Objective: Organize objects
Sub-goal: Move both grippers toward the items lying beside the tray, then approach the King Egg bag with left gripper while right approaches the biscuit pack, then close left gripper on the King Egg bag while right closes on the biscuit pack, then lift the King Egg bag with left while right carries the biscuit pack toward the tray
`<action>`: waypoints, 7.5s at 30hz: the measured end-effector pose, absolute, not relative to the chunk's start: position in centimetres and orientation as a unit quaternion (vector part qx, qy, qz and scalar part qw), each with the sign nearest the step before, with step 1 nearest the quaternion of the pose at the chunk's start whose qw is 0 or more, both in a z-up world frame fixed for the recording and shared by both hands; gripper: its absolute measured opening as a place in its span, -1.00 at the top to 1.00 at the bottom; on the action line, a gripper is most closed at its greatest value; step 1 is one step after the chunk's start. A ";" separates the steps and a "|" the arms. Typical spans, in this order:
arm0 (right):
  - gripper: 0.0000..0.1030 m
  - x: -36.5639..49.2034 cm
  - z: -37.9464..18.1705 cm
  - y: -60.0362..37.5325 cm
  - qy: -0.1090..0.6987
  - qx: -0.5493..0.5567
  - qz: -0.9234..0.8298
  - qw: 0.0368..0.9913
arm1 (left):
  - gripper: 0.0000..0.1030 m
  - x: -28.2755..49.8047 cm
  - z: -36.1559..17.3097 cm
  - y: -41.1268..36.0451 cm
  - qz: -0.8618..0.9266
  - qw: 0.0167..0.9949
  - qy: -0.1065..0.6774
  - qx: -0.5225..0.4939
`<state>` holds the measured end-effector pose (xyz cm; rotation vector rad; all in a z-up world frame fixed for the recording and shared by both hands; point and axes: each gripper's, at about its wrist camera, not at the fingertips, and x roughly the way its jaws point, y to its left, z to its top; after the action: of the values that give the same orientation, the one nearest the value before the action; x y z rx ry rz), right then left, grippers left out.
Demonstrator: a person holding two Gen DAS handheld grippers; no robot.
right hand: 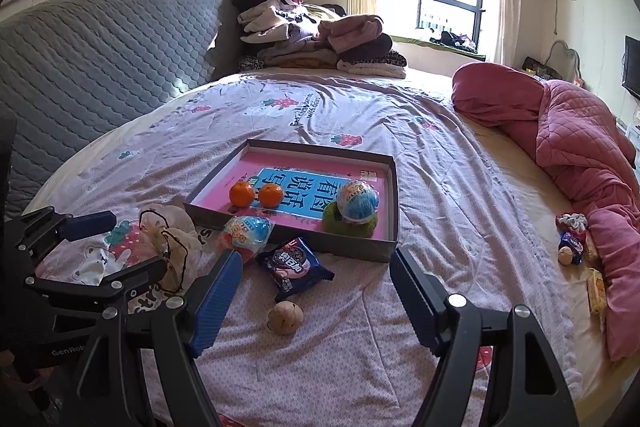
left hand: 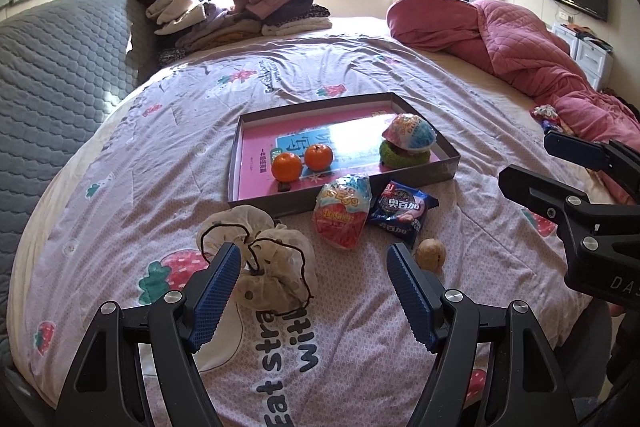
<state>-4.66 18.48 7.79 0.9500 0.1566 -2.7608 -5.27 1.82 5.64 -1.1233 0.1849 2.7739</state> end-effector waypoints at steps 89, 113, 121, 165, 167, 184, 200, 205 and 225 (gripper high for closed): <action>-0.47 -12.2 0.5 16.9 0.115 0.400 -0.899 0.139 | -0.49 -11.1 -1.3 3.6 0.910 0.126 0.105 -0.381; -0.47 -12.4 0.2 17.5 0.113 0.404 -0.897 0.141 | -0.49 -12.8 -2.4 4.4 0.907 0.114 0.120 -0.387; -0.47 -13.0 -0.8 17.3 0.117 0.414 -0.890 0.150 | -0.49 -13.8 -3.2 4.9 0.906 0.110 0.129 -0.389; -0.01 -17.4 -4.5 15.5 0.096 0.474 -0.851 0.206 | -0.03 -17.5 -5.0 3.9 0.898 0.133 0.118 -0.403; -0.01 -17.3 -4.3 15.4 0.101 0.472 -0.852 0.203 | -0.03 -17.4 -4.8 3.9 0.899 0.136 0.115 -0.401; -0.01 -16.4 -2.4 16.5 0.071 0.452 -0.868 0.195 | -0.03 -16.1 -1.9 2.2 0.909 0.140 0.072 -0.386; -0.01 -14.9 1.2 16.6 0.063 0.416 -0.886 0.196 | -0.03 -14.2 2.5 1.1 0.924 0.134 0.060 -0.352; -0.01 -14.4 2.6 16.7 0.062 0.402 -0.892 0.196 | -0.03 -13.8 3.8 1.3 0.929 0.132 0.062 -0.341; -0.01 -11.9 6.4 16.7 0.059 0.365 -0.910 0.189 | -0.03 -11.5 7.2 1.1 0.939 0.110 0.061 -0.319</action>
<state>-11.88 16.72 6.38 1.0251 0.1664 -2.5577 -11.46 1.14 7.24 -0.9363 0.1778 2.7604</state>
